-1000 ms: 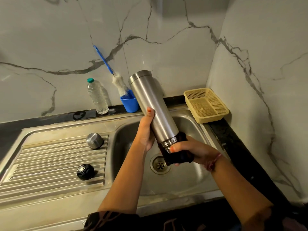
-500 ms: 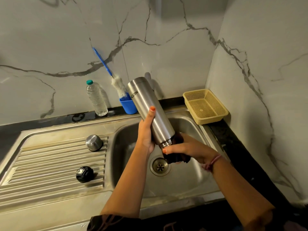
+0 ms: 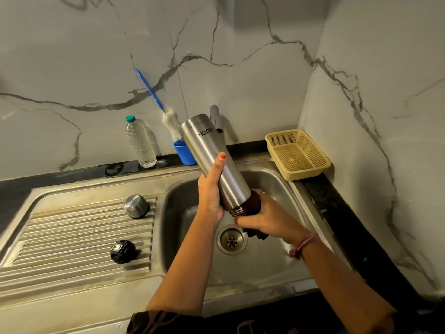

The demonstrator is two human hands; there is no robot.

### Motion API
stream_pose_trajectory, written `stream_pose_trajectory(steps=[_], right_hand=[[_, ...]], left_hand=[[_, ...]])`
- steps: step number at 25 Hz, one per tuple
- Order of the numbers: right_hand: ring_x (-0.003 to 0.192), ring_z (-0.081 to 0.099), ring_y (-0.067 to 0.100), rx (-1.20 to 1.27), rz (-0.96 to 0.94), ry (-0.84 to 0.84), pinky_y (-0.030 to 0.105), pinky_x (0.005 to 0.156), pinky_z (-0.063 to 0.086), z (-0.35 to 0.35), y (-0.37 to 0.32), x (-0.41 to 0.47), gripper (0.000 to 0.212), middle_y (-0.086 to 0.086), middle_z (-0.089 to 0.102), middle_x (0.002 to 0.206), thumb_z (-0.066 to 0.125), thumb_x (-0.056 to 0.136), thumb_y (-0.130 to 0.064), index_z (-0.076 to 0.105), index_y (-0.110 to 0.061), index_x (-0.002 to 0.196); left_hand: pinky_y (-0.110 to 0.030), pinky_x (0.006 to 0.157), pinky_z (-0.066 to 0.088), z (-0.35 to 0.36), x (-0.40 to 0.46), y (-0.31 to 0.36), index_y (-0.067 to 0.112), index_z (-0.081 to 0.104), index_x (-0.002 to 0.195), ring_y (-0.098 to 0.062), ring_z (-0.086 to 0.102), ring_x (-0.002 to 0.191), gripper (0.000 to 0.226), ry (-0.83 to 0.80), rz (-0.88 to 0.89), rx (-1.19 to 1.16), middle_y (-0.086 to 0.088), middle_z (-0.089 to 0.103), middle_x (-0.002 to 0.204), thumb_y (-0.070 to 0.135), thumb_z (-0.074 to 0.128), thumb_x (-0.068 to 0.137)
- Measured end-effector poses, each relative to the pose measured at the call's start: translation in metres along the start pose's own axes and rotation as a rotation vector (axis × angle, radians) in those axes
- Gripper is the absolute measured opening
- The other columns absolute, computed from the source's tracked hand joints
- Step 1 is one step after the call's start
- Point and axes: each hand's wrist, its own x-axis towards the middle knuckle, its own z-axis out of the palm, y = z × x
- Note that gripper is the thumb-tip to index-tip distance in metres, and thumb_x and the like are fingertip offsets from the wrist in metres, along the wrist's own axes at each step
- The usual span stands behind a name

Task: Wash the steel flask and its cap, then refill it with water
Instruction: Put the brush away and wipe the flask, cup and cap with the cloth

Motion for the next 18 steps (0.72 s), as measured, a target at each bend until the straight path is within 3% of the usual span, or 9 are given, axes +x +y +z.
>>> stream_pose_trajectory(steps=[1, 5, 9, 14, 16, 18], right_hand=[[0.063, 0.067, 0.015, 0.035, 0.002, -0.006, 0.02, 0.049, 0.049, 0.0, 0.003, 0.0, 0.037, 0.006, 0.067, 0.078, 0.075, 0.072, -0.014, 0.059, -0.013, 0.105], [0.081, 0.06, 0.035, 0.455, 0.151, -0.311, 0.031, 0.054, 0.053, -0.013, 0.002, -0.003, 0.047, 0.021, 0.062, 0.097, 0.071, 0.071, -0.016, 0.058, -0.003, 0.115], [0.06, 0.065, 0.008, 0.098, 0.012, -0.081, 0.017, 0.049, 0.048, -0.004, -0.005, -0.003, 0.028, 0.001, 0.067, 0.072, 0.077, 0.074, -0.011, 0.063, -0.015, 0.097], [0.076, 0.066, 0.021, 0.341, 0.132, -0.314, 0.026, 0.054, 0.053, -0.017, -0.007, -0.009, 0.047, 0.015, 0.065, 0.094, 0.073, 0.074, -0.015, 0.057, -0.004, 0.117], [0.062, 0.064, 0.009, -0.006, 0.077, -0.081, 0.018, 0.05, 0.049, -0.011, -0.009, -0.009, 0.043, 0.005, 0.066, 0.086, 0.077, 0.073, -0.019, 0.054, -0.014, 0.109], [0.056, 0.06, 0.001, -0.276, -0.019, 0.161, 0.013, 0.048, 0.045, -0.001, -0.009, -0.009, 0.054, -0.005, 0.064, 0.083, 0.08, 0.068, -0.027, 0.046, -0.027, 0.11]], left_hand=[[-0.041, 0.082, 0.057, -0.001, 0.0, 0.001, 0.014, 0.057, 0.119, -0.024, 0.069, 0.088, 0.093, -0.007, 0.013, -0.007, -0.011, 0.069, 0.098, 0.061, 0.087, 0.045], [-0.035, 0.072, 0.058, -0.004, -0.003, 0.002, 0.014, 0.057, 0.117, -0.018, 0.072, 0.08, 0.114, -0.113, -0.026, -0.083, -0.005, 0.074, 0.087, 0.071, 0.087, 0.023], [-0.04, 0.08, 0.056, -0.002, 0.0, -0.001, 0.012, 0.058, 0.119, -0.021, 0.07, 0.084, 0.116, -0.057, -0.024, -0.05, -0.009, 0.071, 0.092, 0.071, 0.089, 0.024], [-0.035, 0.071, 0.058, -0.004, -0.003, 0.002, 0.015, 0.058, 0.115, -0.017, 0.072, 0.08, 0.116, -0.124, -0.053, -0.116, -0.004, 0.075, 0.086, 0.072, 0.087, 0.019], [-0.036, 0.072, 0.058, -0.003, -0.002, 0.0, 0.017, 0.057, 0.116, -0.018, 0.072, 0.08, 0.115, -0.075, -0.053, -0.096, -0.005, 0.074, 0.087, 0.072, 0.088, 0.019], [-0.037, 0.075, 0.057, -0.003, 0.0, 0.0, 0.019, 0.057, 0.114, -0.018, 0.072, 0.082, 0.111, -0.051, -0.019, -0.073, -0.004, 0.074, 0.088, 0.072, 0.087, 0.021]])
